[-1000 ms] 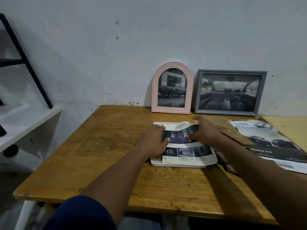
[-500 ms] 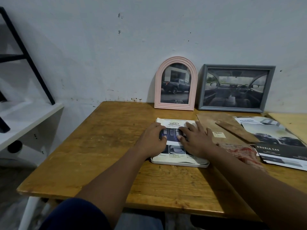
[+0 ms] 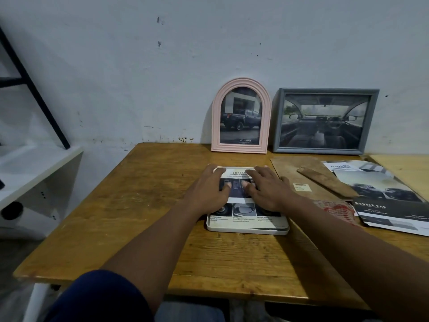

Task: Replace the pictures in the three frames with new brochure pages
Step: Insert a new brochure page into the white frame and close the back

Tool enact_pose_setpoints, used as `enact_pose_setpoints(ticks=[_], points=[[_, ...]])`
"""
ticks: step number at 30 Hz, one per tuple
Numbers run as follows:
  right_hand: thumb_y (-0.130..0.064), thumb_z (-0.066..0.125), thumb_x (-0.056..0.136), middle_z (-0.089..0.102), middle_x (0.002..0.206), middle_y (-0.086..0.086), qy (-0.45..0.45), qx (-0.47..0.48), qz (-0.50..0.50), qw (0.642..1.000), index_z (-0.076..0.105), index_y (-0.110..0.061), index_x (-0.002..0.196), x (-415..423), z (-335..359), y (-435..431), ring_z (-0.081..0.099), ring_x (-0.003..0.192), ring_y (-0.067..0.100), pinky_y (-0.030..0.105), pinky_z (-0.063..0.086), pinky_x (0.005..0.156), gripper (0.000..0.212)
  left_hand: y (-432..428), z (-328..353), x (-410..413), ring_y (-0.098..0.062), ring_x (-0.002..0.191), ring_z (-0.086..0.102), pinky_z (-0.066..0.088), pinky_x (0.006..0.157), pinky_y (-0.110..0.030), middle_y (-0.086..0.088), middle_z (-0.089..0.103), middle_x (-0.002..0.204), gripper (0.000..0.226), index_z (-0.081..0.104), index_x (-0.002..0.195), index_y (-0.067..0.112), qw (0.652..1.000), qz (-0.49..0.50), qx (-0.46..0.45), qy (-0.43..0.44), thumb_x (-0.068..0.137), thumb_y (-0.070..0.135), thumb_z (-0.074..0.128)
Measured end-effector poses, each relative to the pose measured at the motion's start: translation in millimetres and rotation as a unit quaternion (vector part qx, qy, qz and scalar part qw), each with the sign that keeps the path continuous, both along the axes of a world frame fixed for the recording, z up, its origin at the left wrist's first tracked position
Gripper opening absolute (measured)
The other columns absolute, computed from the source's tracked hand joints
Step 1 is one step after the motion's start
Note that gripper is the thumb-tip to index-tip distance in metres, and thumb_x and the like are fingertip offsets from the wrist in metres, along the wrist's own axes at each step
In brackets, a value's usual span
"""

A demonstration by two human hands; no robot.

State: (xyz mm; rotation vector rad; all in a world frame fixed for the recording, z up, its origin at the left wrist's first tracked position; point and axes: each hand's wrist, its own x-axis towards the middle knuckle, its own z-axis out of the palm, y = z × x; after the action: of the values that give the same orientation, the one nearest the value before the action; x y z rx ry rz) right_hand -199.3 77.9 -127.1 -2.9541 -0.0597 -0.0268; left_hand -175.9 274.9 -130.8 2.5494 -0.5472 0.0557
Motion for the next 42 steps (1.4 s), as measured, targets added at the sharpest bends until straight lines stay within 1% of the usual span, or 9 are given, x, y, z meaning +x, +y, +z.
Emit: enact_pose_setpoints(ticks=[3,10,14,20,25,31,34,38,42], points=[[-0.056,0.021,0.102,0.011,0.166,0.001,0.014,-0.002,0.004,1.000,0.021,-0.031,0.155,3.6,-3.8,2.4,0.002,0.153,0.024,0.060,0.011,0.117,0.059,-5.1,-1.8,3.7,-0.021,0.156,0.000,0.009,0.124,-0.041,-0.001,0.004,0.171,0.066,0.018,0.162,0.019,0.996,-0.008,0.077,0.045,0.105,0.046,0.041],[-0.057,0.020,0.101,0.011,0.166,0.003,-0.006,-0.030,0.007,1.000,0.019,-0.032,0.154,4.5,-16.0,0.7,0.004,0.153,0.026,0.058,0.015,0.117,0.058,-7.2,-6.7,3.7,-0.022,0.156,-0.006,-0.001,0.125,-0.039,-0.003,-0.008,0.170,0.067,0.005,0.163,0.017,0.989,-0.021,0.133,0.063,0.108,0.048,0.026],[-0.052,0.021,0.103,0.015,0.165,0.004,-0.043,0.039,-0.008,0.998,0.023,-0.030,0.154,0.7,-13.0,-0.4,0.005,0.153,0.024,0.057,0.012,0.118,0.055,-8.2,-2.3,9.2,-0.022,0.155,-0.013,-0.005,0.124,-0.041,-0.001,-0.021,0.168,0.064,-0.003,0.163,0.022,0.984,-0.033,0.147,0.097,0.108,0.050,0.017],[-0.055,0.023,0.102,0.029,0.160,0.002,-0.087,0.060,0.018,0.994,0.033,-0.030,0.150,-19.1,-2.9,-11.8,0.017,0.150,0.022,0.056,0.017,0.116,0.055,-1.2,-3.5,9.9,-0.024,0.155,-0.013,-0.002,0.124,-0.047,0.003,-0.019,0.168,0.069,-0.002,0.162,0.032,0.992,-0.020,0.090,0.089,0.105,0.056,0.028],[-0.062,0.021,0.099,0.017,0.164,0.003,-0.001,-0.016,0.047,0.999,0.027,-0.030,0.151,-39.3,-8.6,-1.2,0.008,0.152,0.024,0.057,0.012,0.115,0.061,-1.0,-8.3,1.6,-0.023,0.156,-0.011,-0.003,0.125,-0.045,0.001,-0.017,0.169,0.071,0.001,0.163,0.027,0.984,-0.023,0.163,0.070,0.105,0.058,0.029],[-0.062,0.021,0.099,0.019,0.162,0.002,-0.021,-0.035,0.044,0.998,0.026,-0.031,0.151,-39.0,-11.6,-0.7,0.011,0.150,0.024,0.059,0.017,0.113,0.061,-1.2,-11.7,0.0,-0.022,0.156,-0.006,-0.001,0.126,-0.044,0.003,-0.010,0.170,0.067,0.004,0.163,0.025,0.988,-0.013,0.146,0.057,0.106,0.053,0.025],[-0.063,0.021,0.098,0.016,0.163,0.001,-0.007,-0.036,0.040,0.999,0.024,-0.032,0.151,-37.3,-13.5,-0.6,0.008,0.151,0.024,0.059,0.015,0.114,0.062,-1.4,-6.7,7.5,-0.023,0.156,0.007,0.011,0.126,-0.045,0.002,0.002,0.171,0.068,0.011,0.163,0.021,0.991,-0.005,0.121,0.059,0.106,0.052,0.031],[-0.059,0.023,0.101,0.020,0.162,0.000,0.022,0.060,0.030,0.997,0.027,-0.033,0.151,-33.9,-5.5,-2.9,0.014,0.150,0.023,0.060,0.010,0.116,0.056,-4.7,4.8,18.1,-0.025,0.152,0.020,0.024,0.121,-0.046,0.000,0.014,0.168,0.064,0.018,0.162,0.021,0.990,0.000,0.123,0.069,0.106,0.052,0.030],[-0.055,0.026,0.103,0.035,0.157,0.001,-0.070,0.199,-0.023,0.977,0.036,-0.029,0.147,-28.1,14.7,-26.1,0.037,0.141,0.025,0.060,0.022,0.114,0.052,-12.9,9.4,18.6,-0.029,0.150,0.022,0.029,0.118,-0.051,-0.003,0.015,0.166,0.061,0.024,0.160,0.025,0.992,0.013,0.118,0.035,0.106,0.053,0.028]])
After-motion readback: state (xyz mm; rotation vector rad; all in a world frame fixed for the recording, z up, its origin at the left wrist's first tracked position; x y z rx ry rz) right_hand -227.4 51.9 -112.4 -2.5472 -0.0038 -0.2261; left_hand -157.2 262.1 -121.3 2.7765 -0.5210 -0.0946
